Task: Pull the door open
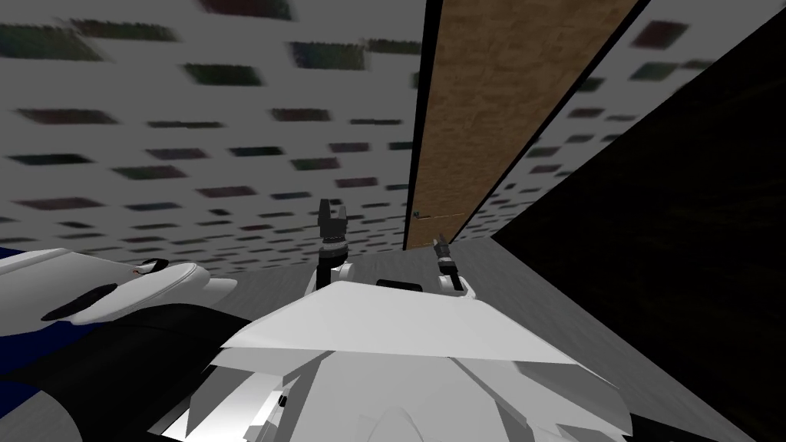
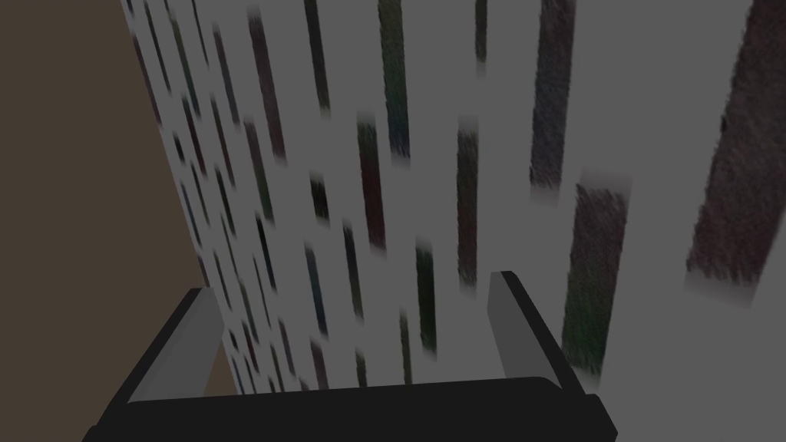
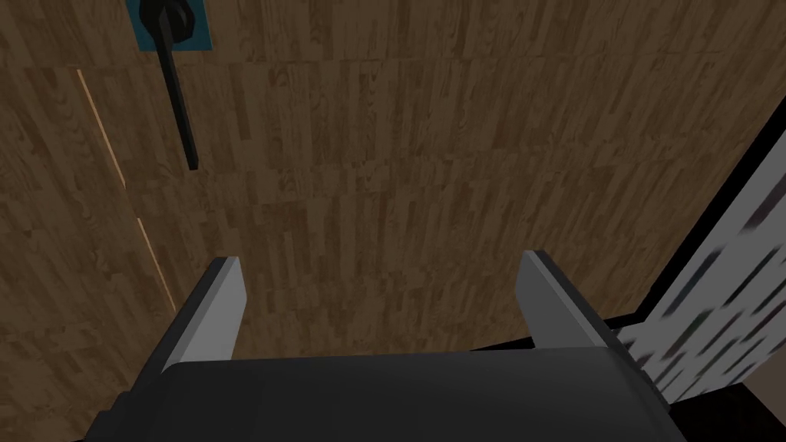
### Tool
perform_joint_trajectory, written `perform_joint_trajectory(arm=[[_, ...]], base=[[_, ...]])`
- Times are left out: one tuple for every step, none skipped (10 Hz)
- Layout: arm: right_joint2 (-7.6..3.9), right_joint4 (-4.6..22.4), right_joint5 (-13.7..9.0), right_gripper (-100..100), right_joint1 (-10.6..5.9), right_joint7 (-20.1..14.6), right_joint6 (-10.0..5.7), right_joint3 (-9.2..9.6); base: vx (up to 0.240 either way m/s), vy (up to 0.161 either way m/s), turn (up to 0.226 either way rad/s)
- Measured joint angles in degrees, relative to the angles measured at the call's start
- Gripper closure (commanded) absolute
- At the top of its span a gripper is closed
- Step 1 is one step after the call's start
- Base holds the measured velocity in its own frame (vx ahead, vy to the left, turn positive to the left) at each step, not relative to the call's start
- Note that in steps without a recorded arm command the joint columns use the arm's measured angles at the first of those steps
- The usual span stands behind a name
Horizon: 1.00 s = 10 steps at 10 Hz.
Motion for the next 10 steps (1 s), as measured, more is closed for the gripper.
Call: perform_joint_trajectory(arm=[[-0.21,2.1,-0.2,-100,-1.02,-0.2,-0.57,0.06],[-0.31,3.3,-0.2,-100,-1.44,-0.3,-0.83,0.09],[-0.46,5.6,-0.3,-100,-2.17,-0.4,-1.50,0.11],[-0.79,7.7,-0.5,-100,-3.13,-0.6,-1.97,0.13],[-1.02,10.2,-0.7,-100,-4.12,-0.8,-2.67,0.18],[-1.12,11.8,-0.8,-100,-4.56,-0.9,-3.17,0.31],[-1.30,12.7,-0.8,-100,-4.84,-1.0,-3.15,0.44],[-1.57,14.7,-1.0,-100,-5.87,-1.2,-3.56,0.47],[-1.79,16.1,-1.1,-100,-6.41,-1.4,-3.85,0.56],[-1.82,17.7,-1.2,-100,-7.11,-1.4,-4.24,0.55]], base=[[0.071,-0.021,0.029],[0.057,-0.007,0.050],[0.074,-0.006,0.099],[0.097,-0.016,0.122],[0.100,-0.030,0.104],[0.098,-0.022,0.101],[0.097,-0.016,0.096],[0.091,-0.018,0.096],[0.056,-0.018,0.027],[0.051,-0.017,0.049]])
